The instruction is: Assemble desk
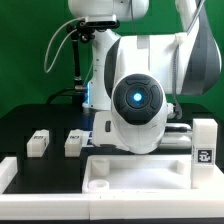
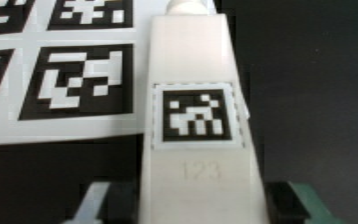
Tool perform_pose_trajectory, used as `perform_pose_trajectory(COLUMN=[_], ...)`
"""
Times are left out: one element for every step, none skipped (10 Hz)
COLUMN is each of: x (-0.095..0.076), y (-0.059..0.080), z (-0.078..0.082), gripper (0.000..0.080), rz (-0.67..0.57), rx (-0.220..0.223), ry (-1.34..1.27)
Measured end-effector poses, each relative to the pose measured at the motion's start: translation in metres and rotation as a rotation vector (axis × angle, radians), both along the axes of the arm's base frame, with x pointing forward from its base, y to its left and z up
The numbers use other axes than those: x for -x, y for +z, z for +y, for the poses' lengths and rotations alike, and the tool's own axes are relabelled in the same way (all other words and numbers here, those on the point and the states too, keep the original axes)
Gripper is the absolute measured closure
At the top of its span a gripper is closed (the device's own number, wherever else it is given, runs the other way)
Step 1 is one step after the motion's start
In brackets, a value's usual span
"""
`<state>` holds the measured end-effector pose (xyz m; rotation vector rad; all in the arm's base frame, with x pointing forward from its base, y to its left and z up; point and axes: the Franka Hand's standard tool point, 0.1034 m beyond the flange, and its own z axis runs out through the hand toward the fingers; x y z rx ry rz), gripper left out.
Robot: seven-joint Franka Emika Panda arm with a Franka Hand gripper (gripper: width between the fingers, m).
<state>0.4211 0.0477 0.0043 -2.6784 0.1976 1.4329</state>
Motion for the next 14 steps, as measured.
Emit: perform_pose_trajectory(x=[0.0,-0.002,-0.013,-0.026,-0.037,-0.041,-0.046,-0.053,-0.055,-0.056,-0.064,-0.085,-0.113,-0.137], y=[0.0,0.005,0.022,0.039,0.063,0.079,0.078,0.074,0.075,0.075,0.084,0.113,0.137,0.148], z=[0.0,-0.001,-0.004,-0.007,-0.013,-0.022,-0.029,-0.027,-0.026,-0.027,-0.025,-0.023,-0.033,-0.048], gripper=[0.0511,0.0511,0.0511,0.0511,0.0511,0.0511,0.0511,0.0509,0.0509,0.0509,0.0509,0.0509,0.0509,0.0509], rz=[0.0,0.007,-0.005,-0.043,-0.079,-0.082,-0.122,-0.201,-0.281,-0.334,-0.399,-0.462,-0.556,-0.714], rx=[0.0,-0.002,-0.007,-0.008,-0.012,-0.015,-0.009,0.002,0.013,0.02,0.018,-0.008,-0.027,0.003], ry=[0.0,-0.004,-0.011,-0.02,-0.029,-0.043,-0.046,-0.046,-0.047,-0.052,-0.07,-0.111,-0.143,-0.165])
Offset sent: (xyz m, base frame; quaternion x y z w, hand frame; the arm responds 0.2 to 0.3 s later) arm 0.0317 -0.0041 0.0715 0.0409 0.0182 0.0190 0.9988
